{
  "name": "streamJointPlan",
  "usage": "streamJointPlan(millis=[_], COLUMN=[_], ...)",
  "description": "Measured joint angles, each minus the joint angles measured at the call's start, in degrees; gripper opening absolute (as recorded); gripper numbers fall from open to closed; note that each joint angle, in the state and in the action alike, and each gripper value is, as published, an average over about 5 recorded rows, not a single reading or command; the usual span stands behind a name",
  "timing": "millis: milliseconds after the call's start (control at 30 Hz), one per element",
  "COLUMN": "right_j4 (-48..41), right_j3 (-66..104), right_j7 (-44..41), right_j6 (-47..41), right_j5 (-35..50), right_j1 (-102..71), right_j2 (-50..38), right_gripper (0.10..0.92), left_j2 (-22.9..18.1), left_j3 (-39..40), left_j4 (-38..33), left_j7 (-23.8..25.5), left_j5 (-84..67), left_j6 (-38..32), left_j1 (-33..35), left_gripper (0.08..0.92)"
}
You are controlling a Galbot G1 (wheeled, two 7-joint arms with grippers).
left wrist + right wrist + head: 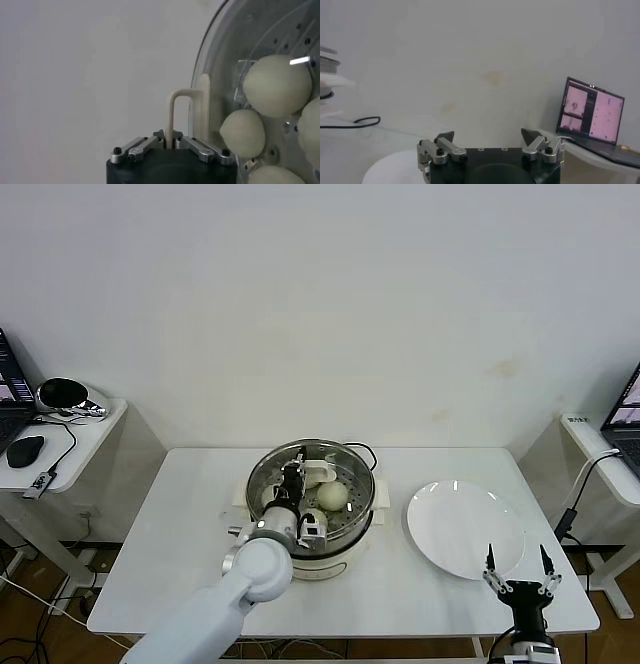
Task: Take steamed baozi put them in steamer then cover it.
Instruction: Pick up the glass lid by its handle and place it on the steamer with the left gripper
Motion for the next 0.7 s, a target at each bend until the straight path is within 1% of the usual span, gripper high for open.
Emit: streamJointPlan(millis=[267, 700], right_j4=[0.0, -0.1], right_j3=[0.0, -0.1], right_j7=[-0.1, -0.2], right_j6=[0.0, 0.2], right_j5=[0.0, 0.0], right_j1=[-0.1, -0.3], right_j2=[-0.2, -0.1], right_gripper=[0.823, 0.823], left_j2=[-0.6, -1.7], left_j3=[0.0, 0.1], left_j4=[1.4, 1.8], left_j7=[-0.4, -0.5], left_j5=[1.0, 1.5], left_j6=[-0.6, -0.7], left_j1=[0.2, 0.7], left_gripper=[0.151, 0.151])
